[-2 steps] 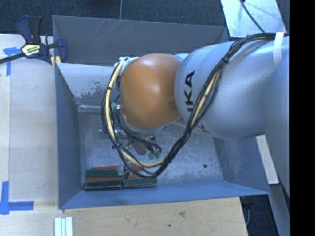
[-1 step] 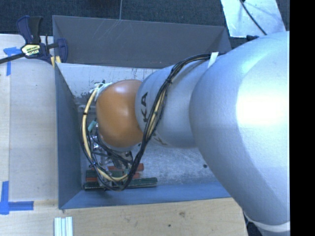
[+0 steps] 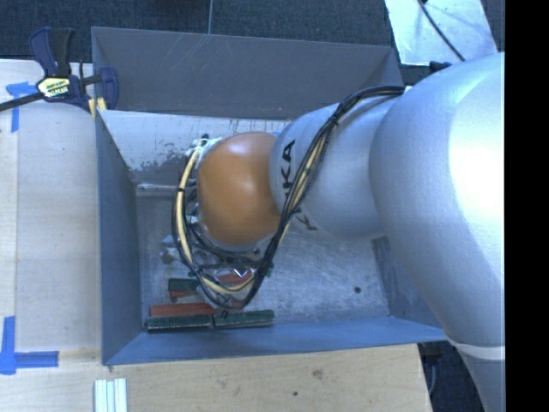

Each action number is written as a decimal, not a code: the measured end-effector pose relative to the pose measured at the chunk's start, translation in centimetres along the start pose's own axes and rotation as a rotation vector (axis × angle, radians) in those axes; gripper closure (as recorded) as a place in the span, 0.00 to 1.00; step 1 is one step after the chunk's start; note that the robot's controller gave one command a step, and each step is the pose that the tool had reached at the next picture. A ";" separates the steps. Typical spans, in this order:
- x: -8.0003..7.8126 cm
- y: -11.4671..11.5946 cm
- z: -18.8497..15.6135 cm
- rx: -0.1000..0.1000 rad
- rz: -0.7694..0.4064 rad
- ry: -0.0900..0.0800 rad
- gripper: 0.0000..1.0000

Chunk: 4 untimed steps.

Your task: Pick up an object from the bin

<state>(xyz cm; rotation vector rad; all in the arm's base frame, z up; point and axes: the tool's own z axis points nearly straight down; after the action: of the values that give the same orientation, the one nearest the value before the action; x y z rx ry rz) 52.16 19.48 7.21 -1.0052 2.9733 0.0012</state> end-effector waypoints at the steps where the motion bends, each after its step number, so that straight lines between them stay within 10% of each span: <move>1: -0.1 0.0 0.0 0.001 0.001 -0.004 1.00; 2: -1.8 1.1 -13.4 0.003 -0.008 -0.010 1.00; 3: 2.1 -1.5 -3.4 -0.003 -0.253 0.007 1.00; 4: -3.2 -0.5 -4.7 0.001 -0.240 -0.007 1.00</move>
Offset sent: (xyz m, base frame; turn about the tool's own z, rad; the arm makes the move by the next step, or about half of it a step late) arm 0.0000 0.0000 0.0000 0.0000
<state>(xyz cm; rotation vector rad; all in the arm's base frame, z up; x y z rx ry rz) 55.02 21.02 11.91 -1.3503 2.8256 0.0021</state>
